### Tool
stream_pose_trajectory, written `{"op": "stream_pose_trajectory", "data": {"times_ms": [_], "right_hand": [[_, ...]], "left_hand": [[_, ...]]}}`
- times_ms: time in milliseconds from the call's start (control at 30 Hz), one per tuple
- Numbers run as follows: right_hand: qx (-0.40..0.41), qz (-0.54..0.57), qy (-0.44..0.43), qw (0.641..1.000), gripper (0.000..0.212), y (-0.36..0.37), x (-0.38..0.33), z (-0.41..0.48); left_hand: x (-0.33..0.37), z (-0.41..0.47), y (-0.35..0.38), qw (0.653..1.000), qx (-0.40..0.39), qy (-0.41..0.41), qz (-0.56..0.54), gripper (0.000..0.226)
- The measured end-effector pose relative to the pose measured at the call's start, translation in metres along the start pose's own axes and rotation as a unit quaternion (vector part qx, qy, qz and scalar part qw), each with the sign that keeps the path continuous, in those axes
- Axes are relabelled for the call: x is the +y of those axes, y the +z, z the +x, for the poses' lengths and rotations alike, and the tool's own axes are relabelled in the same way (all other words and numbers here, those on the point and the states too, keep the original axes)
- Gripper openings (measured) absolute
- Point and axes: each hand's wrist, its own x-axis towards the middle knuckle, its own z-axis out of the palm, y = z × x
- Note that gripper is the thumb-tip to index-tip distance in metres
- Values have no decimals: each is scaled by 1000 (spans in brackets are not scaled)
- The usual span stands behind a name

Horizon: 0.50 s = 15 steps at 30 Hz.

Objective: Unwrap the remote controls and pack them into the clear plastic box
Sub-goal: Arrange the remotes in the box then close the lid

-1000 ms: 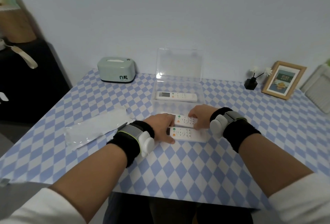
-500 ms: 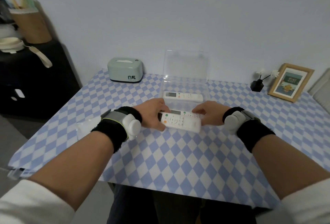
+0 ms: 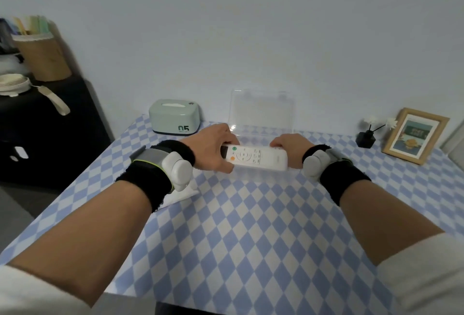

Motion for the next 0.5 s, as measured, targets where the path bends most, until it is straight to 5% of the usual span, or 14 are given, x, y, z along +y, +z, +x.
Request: {"op": "stream_pose_trajectory", "data": {"times_ms": [67, 300, 433, 500], "right_hand": [[-26, -17, -3, 1000, 25, 9, -1, 10], [-27, 204, -66, 976, 56, 34, 27, 28], [34, 200, -33, 979, 25, 23, 38, 36], [96, 330, 34, 939, 21, 17, 49, 34]], "left_hand": [[-4, 8, 0, 1000, 3, -6, -3, 35], [-12, 43, 8, 1000, 7, -16, -13, 42], [-12, 56, 21, 1000, 1, -18, -8, 40], [-12, 63, 27, 1000, -8, -14, 0, 32]]}}
